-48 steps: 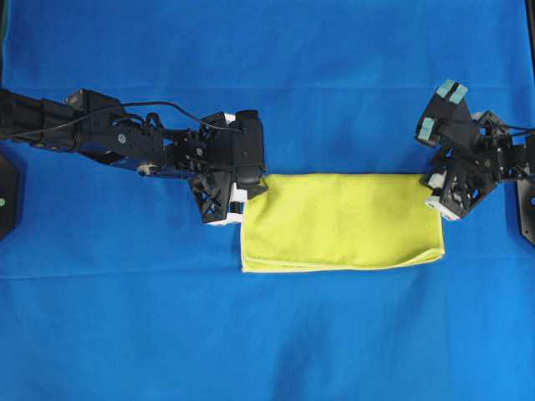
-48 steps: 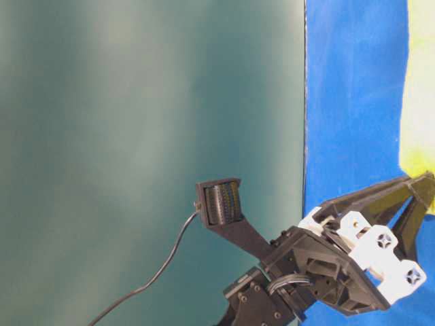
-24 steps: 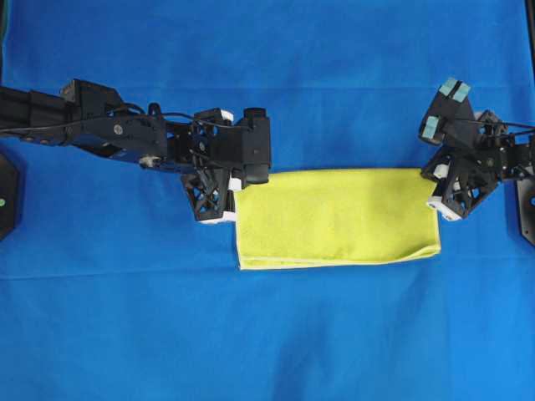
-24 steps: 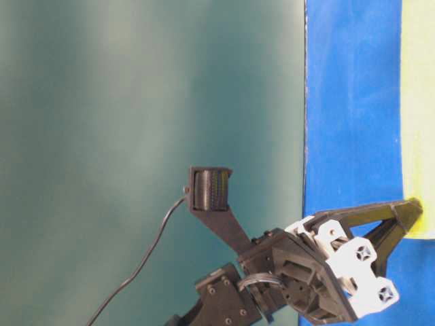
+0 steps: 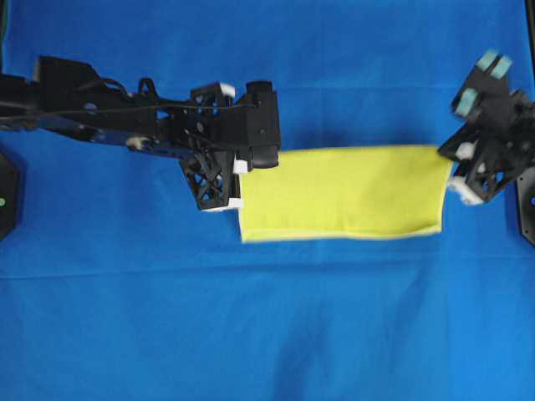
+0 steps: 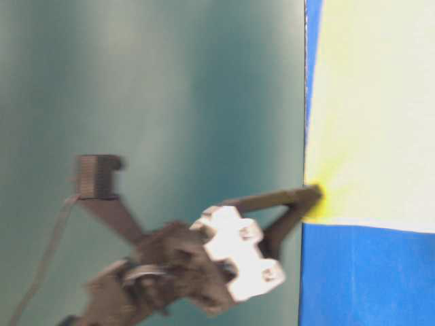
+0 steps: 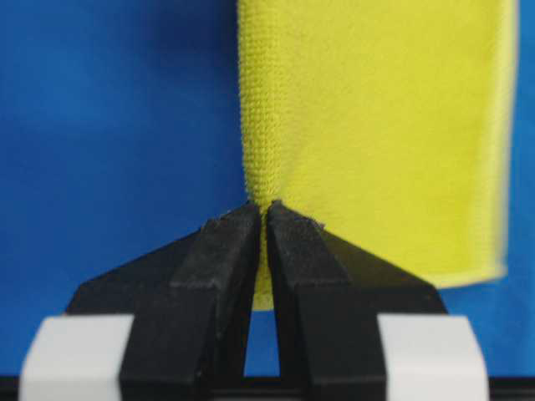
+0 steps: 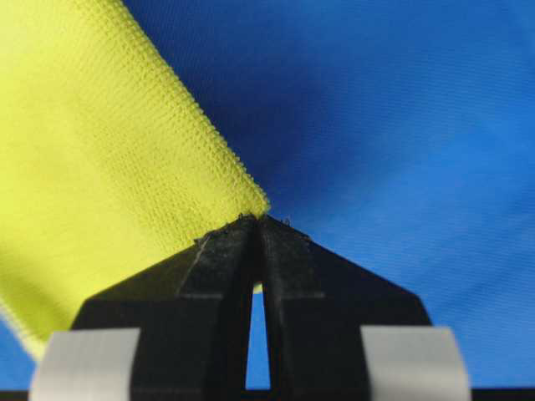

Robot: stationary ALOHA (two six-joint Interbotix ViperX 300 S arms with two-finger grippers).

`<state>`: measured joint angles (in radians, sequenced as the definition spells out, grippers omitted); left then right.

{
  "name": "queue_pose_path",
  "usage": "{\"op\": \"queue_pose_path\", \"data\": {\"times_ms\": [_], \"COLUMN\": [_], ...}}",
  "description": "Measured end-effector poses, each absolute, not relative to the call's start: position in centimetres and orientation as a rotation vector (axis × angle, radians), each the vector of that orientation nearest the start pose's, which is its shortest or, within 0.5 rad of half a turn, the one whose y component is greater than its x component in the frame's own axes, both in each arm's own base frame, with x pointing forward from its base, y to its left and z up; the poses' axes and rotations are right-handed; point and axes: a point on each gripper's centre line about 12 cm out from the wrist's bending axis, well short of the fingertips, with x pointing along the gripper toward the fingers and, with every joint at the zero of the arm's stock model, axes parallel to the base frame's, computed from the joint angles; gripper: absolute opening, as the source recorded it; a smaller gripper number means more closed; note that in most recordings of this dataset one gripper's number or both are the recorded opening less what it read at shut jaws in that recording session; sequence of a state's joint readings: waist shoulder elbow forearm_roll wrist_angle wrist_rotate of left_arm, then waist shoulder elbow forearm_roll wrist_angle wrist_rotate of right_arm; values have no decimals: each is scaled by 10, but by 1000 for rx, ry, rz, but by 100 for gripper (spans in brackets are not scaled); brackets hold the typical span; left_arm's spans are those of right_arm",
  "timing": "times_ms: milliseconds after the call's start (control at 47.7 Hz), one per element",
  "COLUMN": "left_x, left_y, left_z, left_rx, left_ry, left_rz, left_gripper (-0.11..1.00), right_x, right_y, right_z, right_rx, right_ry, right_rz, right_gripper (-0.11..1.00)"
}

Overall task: Fold the yellow towel.
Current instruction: 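Lift the strip and rotate it to a vertical orientation with both grippers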

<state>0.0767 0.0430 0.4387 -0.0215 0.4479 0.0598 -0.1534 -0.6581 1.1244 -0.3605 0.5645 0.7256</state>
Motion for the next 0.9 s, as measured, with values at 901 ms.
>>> {"op": "queue_pose_path", "data": {"times_ms": [901], "left_x": [430], "left_y": [-51], "left_z": [241], "left_rx": [123], "left_ry": [580], "left_rz": [-145], "left_gripper": [3], "right_x": [195], "right_y": [-98], "right_z": [206], "right_rx": [307], "right_ry": [745], "right_rz": [-655], "right_gripper": [2]}}
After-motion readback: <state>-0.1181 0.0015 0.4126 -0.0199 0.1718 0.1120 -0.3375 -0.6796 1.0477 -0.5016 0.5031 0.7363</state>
